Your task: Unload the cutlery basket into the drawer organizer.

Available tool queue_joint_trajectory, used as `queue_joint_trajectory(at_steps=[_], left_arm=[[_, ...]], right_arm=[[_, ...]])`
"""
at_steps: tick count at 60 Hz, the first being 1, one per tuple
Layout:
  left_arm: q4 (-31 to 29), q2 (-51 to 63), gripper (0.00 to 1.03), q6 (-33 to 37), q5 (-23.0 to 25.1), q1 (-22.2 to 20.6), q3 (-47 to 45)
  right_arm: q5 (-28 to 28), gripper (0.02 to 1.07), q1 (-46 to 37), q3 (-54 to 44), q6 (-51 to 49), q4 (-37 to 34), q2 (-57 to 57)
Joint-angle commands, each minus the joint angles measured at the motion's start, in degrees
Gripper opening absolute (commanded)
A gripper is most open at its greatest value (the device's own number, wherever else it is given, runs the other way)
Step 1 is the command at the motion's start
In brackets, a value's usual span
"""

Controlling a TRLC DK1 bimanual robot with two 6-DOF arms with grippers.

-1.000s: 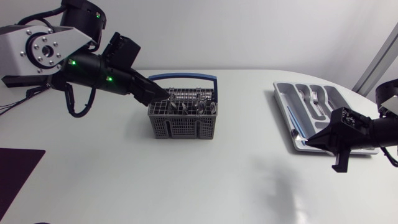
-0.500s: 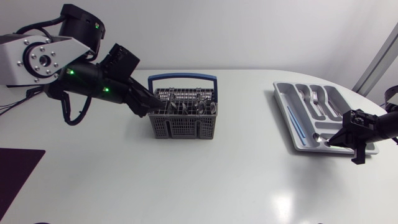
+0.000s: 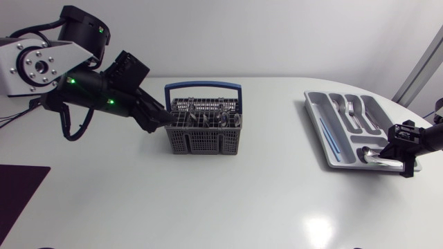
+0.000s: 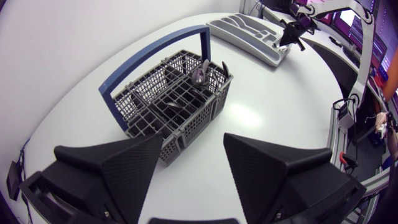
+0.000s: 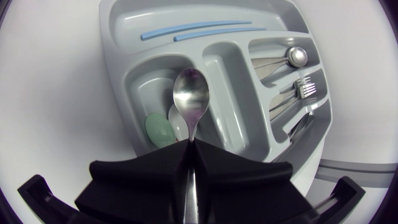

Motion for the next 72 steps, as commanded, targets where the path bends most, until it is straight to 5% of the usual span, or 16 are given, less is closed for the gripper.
queue_joint_trajectory(at_steps=[1, 19, 72], left_arm=[[-0.5, -0.6, 0.70, 0.9, -0.1, 0.0, -1.6], [-0.4, 1.0, 0.70, -1.0, -0.1, -2.0, -2.0], [-2.6, 11.5, 0.76, -27.9, 0.2, -5.1, 9.3]], right_arm=[[0.6, 0.27, -0.5, -0.4, -1.7, 1.9, 1.5], [1.1, 0.49, -0.6, -2.5, 0.5, 2.5, -1.2], [-1.6, 0.49, 15.9, -29.1, 14.0, 9.7, -27.6]])
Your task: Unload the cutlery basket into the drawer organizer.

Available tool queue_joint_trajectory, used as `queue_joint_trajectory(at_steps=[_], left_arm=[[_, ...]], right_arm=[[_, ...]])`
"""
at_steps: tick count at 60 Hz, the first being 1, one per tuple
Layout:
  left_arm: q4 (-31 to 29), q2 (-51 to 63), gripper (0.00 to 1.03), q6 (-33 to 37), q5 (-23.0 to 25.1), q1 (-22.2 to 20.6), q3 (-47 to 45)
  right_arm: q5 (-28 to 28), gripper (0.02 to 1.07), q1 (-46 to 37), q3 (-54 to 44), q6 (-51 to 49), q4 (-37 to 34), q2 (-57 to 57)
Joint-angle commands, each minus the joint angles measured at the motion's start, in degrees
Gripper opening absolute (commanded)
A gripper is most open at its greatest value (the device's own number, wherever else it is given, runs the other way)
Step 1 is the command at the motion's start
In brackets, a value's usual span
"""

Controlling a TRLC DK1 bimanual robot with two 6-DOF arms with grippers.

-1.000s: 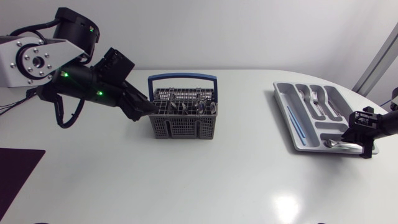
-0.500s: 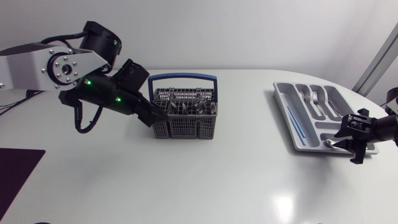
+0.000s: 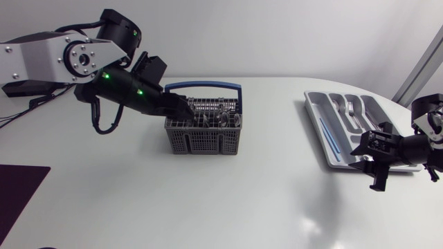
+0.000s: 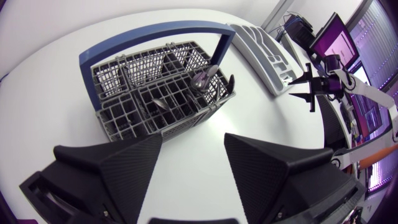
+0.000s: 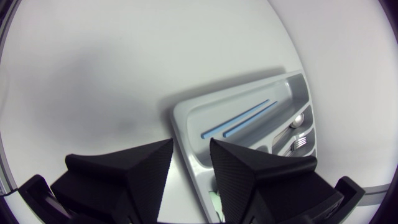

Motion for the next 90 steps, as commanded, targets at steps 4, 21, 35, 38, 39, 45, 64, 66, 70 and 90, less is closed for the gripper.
queue_joint_trajectory(at_steps=[4, 21, 35, 38, 39, 45, 64, 66, 70, 90], left_arm=[[-1.3, 2.7, 0.88, -4.1, 0.3, -1.5, 2.8], [-6.0, 5.8, 0.99, -5.8, -5.8, -4.1, 6.2], [-9.4, 7.2, 1.00, -6.1, -6.4, -4.9, 10.3], [-8.8, 6.9, 1.00, -7.4, -6.4, -5.4, 9.9], [-8.0, 6.9, 1.00, -7.9, -6.4, -5.6, 9.6], [-6.6, 7.3, 1.00, -11.8, -6.3, -5.7, 9.7], [0.8, 3.6, 0.99, -23.3, -8.0, -7.4, 4.7], [2.0, 3.6, 1.00, -23.9, -9.2, -7.5, 4.4], [2.2, 4.1, 1.00, -25.2, -10.0, -7.6, 4.6], [1.8, 7.9, 0.95, -38.4, -9.4, -5.4, 6.4]], right_arm=[[-0.2, 0.49, 2.0, -3.2, 1.8, 0.4, -2.2], [-0.2, 0.49, 3.2, -4.4, 2.5, 0.6, -3.0], [-0.4, 0.49, 3.6, -5.7, 2.8, 0.9, -3.2], [-0.5, 0.49, 3.7, -6.1, 2.8, 1.3, -3.3], [-0.5, 0.49, 3.7, -6.2, 2.8, 1.5, -3.3], [-0.5, 0.49, 4.0, -6.7, 2.8, 1.6, -3.3], [-0.6, 0.49, 4.8, -7.8, 3.1, 1.8, -4.1], [-0.6, 0.49, 5.0, -8.0, 3.2, 2.0, -4.1], [-0.5, 0.49, 5.7, -8.4, 3.6, 2.3, -4.1], [-0.7, 0.49, 7.8, -9.9, 5.5, 2.8, -5.3]])
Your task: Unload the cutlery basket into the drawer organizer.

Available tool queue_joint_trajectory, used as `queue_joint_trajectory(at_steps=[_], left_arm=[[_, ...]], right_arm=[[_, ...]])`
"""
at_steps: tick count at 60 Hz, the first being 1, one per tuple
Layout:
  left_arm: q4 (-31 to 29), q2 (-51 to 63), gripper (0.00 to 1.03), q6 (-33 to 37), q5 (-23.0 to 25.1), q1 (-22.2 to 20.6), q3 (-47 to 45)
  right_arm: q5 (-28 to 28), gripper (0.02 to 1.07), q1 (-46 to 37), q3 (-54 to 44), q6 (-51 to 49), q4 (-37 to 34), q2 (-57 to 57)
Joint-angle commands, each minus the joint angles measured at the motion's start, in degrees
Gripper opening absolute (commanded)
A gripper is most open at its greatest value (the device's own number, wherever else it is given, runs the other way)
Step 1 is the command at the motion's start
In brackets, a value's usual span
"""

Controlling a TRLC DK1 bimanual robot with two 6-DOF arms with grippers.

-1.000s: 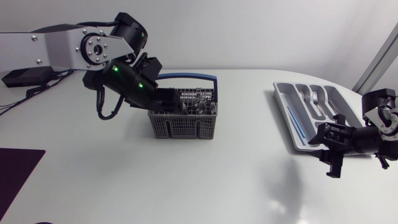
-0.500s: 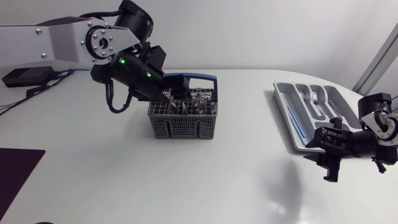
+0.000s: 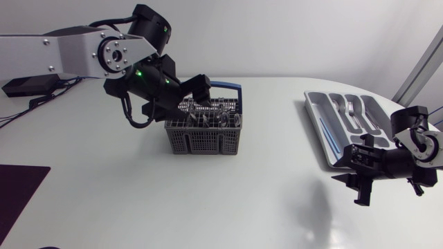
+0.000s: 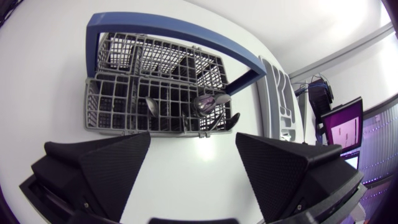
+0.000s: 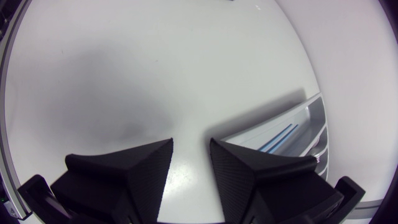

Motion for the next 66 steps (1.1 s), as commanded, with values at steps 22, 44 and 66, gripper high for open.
queue_joint_trajectory(at_steps=[22, 44, 66], left_arm=[[-0.8, 3.7, 0.94, -11.9, -0.3, 1.1, 2.0], [-0.6, 6.8, 0.91, -16.2, -0.3, 1.5, 4.2], [-0.6, 8.2, 0.82, -18.7, -0.3, 2.5, 4.7]], right_arm=[[-0.4, 0.49, 2.1, -3.5, 3.0, 1.4, -1.6], [-1.0, 0.49, 9.3, -7.5, 11.5, 2.1, -8.2], [0.7, 0.49, 19.4, -10.6, 19.1, 2.1, -15.8]])
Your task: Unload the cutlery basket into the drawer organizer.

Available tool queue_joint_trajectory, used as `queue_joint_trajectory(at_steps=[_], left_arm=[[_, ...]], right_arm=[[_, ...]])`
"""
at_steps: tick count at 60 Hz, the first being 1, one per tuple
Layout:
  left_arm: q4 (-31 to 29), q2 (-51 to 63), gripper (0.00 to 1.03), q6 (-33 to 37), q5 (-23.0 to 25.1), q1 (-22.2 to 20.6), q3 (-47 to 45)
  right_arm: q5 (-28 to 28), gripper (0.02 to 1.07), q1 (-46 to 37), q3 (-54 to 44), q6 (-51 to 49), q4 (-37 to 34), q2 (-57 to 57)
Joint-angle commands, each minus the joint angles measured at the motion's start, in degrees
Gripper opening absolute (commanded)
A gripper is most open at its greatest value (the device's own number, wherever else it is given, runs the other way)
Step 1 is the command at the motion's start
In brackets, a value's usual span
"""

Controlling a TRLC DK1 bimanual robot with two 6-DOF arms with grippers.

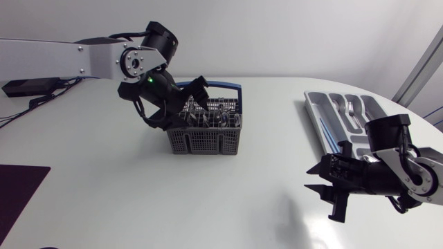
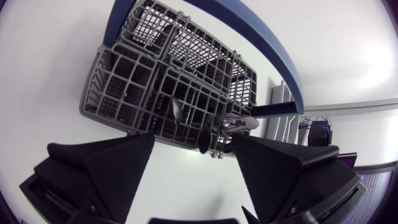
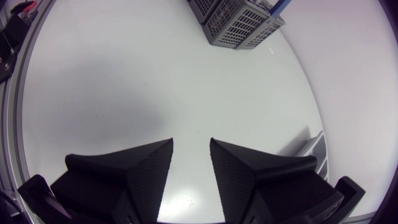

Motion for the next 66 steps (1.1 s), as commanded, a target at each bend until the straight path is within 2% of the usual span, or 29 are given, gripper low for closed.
queue_joint_trajectory(at_steps=[1, 8, 10, 16, 23, 31, 39, 45, 55, 66], left_arm=[[-0.2, 1.3, 0.82, -2.5, -0.3, 0.7, 1.8], [-0.2, 1.7, 0.82, -2.5, -0.3, 1.0, 2.2], [-0.2, 1.7, 0.77, -2.5, -0.3, 1.2, 2.2], [-0.2, 1.8, 0.72, -2.3, -0.3, 1.4, 2.2], [-0.2, 2.2, 0.72, -2.3, -0.3, 1.6, 2.2], [0.2, 2.3, 0.59, -2.0, -0.3, 1.9, 2.2], [0.4, 2.3, 0.57, -1.8, -0.3, 1.9, 2.0], [0.7, 2.4, 0.43, -1.7, -0.3, 2.1, 1.8], [1.4, 2.9, 0.33, -1.3, -0.5, 2.1, 1.8], [1.3, 3.0, 0.32, -1.2, -0.7, 2.3, 1.7]], right_arm=[[0.6, 0.49, 1.6, -1.6, 2.6, 0.3, -1.0], [0.8, 0.49, 2.6, -1.9, 3.4, 0.2, -1.8], [0.8, 0.49, 3.3, -2.1, 4.0, 0.2, -2.2], [1.0, 0.49, 5.2, -2.4, 5.3, 0.2, -2.8], [1.8, 0.49, 7.8, -2.7, 7.1, 0.3, -3.0], [2.8, 0.49, 10.9, -2.9, 9.3, 1.1, -3.0], [3.4, 0.49, 12.5, -2.9, 10.5, 1.2, -3.3], [3.4, 0.49, 13.1, -2.9, 10.9, 1.2, -3.5], [3.6, 0.49, 14.0, -3.0, 11.5, 1.2, -3.8], [3.6, 0.49, 15.1, -2.8, 12.4, 1.2, -4.2]])
